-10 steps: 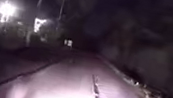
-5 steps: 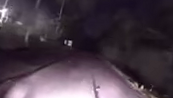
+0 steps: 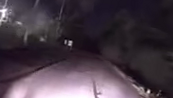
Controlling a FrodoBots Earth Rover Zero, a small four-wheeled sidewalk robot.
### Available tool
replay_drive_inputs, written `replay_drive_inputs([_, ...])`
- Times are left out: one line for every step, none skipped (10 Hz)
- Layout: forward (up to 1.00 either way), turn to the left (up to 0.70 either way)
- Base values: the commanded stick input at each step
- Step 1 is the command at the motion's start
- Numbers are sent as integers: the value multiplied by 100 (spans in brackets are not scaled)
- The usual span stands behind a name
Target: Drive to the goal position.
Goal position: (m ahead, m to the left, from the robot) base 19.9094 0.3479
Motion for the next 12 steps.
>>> replay_drive_inputs([50,0])
replay_drive_inputs([50,0])
replay_drive_inputs([50,0])
replay_drive_inputs([50,0])
replay_drive_inputs([50,0])
replay_drive_inputs([50,0])
replay_drive_inputs([50,0])
replay_drive_inputs([50,0])
replay_drive_inputs([50,0])
replay_drive_inputs([50,0])
replay_drive_inputs([50,0])
replay_drive_inputs([50,0])
